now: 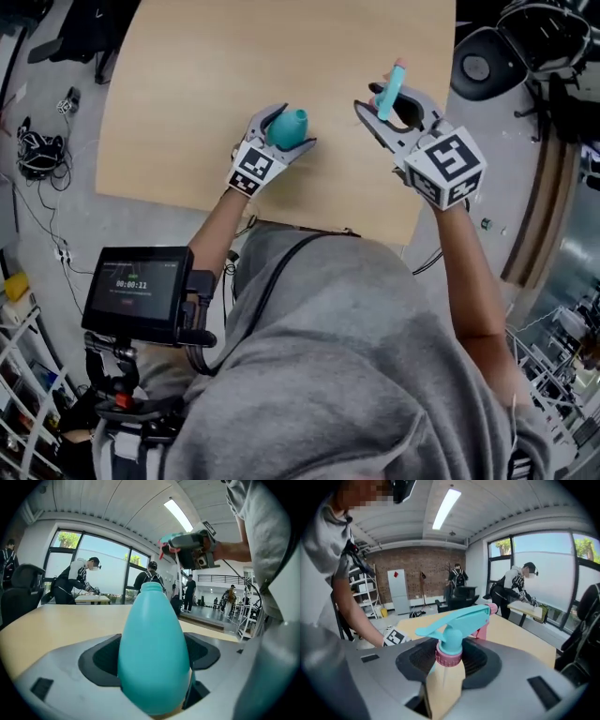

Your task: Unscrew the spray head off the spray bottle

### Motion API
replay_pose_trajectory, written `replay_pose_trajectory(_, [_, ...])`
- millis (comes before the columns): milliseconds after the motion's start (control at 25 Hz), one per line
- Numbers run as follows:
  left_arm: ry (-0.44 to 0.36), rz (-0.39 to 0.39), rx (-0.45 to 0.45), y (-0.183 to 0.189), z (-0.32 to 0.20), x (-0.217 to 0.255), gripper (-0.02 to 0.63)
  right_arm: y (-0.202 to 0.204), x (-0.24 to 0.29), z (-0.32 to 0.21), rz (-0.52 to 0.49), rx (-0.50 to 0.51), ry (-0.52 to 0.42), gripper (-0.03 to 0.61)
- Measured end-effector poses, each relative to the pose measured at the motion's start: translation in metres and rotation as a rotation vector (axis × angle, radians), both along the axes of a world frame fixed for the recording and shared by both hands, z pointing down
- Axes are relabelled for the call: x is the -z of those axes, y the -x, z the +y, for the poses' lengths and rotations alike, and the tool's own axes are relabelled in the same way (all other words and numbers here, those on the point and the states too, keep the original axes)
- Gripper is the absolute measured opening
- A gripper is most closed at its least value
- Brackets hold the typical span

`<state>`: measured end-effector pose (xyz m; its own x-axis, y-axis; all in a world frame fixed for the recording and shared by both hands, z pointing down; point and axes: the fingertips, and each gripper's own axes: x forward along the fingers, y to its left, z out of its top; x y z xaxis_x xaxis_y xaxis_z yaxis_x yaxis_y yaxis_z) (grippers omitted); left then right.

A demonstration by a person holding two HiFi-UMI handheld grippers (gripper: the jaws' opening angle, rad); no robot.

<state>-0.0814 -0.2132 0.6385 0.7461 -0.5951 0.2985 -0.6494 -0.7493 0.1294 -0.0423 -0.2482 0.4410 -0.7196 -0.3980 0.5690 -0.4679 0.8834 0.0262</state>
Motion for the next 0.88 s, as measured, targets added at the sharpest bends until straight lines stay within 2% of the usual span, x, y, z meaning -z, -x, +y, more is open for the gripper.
replay_pose_trajectory(120, [0.025, -0.012, 0.002, 0.025, 0.001, -0.027, 0.399, 0.009, -0.084, -0.002, 0.124, -0.020, 0.105, 0.144])
replay_pose_trajectory(240, [0.044, -0.028, -0.007, 0.024, 0.010, -0.039, 0.399, -0.001, -0.149, 0.009, 0.235, -0.023, 0.204, 0.143])
replay_pose_trajectory(400, [0.044, -0.037, -0.031, 0.023, 0.019, -0.051, 0.400, -0.004, -0.216, 0.020, 0.352, -0.015, 0.287, 0.143])
replay_pose_trajectory(600, [0.072, -0.067, -0.100, 0.016, 0.033, -0.065, 0.400, -0.003, -0.265, 0.033, 0.463, 0.008, 0.344, 0.143])
replay_pose_trajectory(880, [0.090, -0.080, -0.140, 0.017, 0.043, -0.068, 0.400, -0.012, -0.296, 0.039, 0.481, -0.034, 0.447, 0.144])
